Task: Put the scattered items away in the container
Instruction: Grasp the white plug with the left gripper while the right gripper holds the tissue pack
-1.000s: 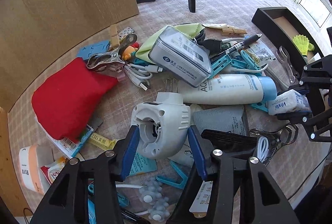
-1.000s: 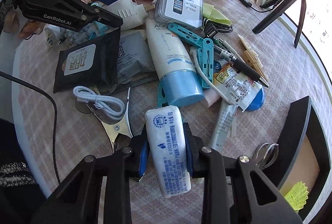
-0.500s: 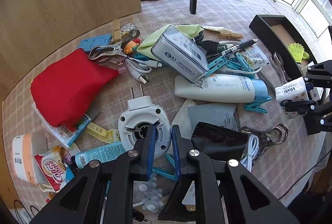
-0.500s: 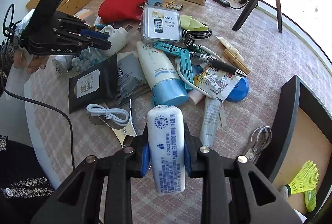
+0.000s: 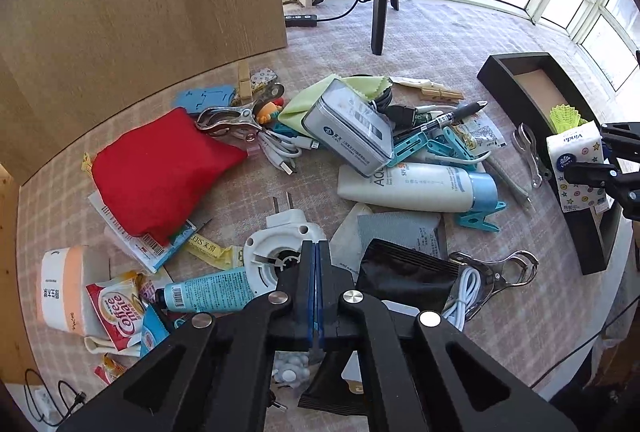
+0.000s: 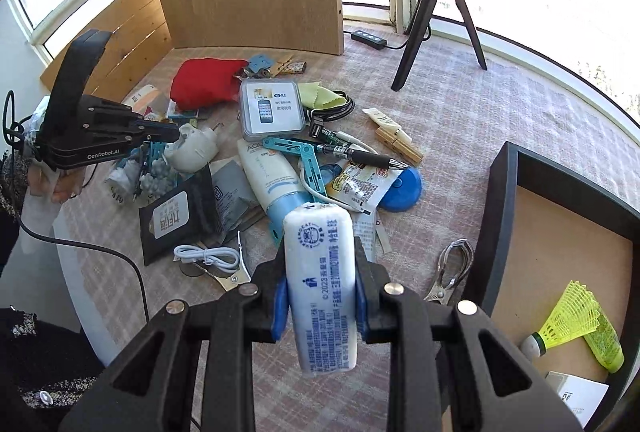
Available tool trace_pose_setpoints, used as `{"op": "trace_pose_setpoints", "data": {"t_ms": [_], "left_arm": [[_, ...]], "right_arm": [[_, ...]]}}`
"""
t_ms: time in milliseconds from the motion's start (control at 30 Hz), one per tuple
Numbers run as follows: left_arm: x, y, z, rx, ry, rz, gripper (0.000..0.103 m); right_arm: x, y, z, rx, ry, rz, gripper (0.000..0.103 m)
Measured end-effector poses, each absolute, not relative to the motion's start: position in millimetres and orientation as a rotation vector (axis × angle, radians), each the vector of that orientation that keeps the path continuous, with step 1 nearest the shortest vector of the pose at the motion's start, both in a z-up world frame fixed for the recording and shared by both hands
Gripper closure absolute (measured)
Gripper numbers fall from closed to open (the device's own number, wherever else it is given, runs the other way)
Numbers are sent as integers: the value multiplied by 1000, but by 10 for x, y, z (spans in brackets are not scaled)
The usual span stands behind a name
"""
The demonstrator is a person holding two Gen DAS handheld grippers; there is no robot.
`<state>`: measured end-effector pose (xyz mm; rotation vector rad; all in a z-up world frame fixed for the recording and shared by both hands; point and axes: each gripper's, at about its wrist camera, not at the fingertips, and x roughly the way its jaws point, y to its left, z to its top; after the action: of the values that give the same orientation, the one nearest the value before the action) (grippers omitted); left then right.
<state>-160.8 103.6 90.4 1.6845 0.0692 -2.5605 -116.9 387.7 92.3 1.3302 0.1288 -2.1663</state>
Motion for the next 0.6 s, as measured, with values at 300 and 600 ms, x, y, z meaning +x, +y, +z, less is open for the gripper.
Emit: {"op": "trace_pose_setpoints", "data": {"t_ms": [300, 600], "left_arm": [[-1639, 1057, 690, 1773, 0, -2456, 93], [-1739, 1168, 581, 1826, -37, -2427, 67]], "right_arm": [[-1169, 4164, 888, 1370, 51, -2213, 78], [-1118, 4131, 862, 1374, 60, -2194, 78]]}}
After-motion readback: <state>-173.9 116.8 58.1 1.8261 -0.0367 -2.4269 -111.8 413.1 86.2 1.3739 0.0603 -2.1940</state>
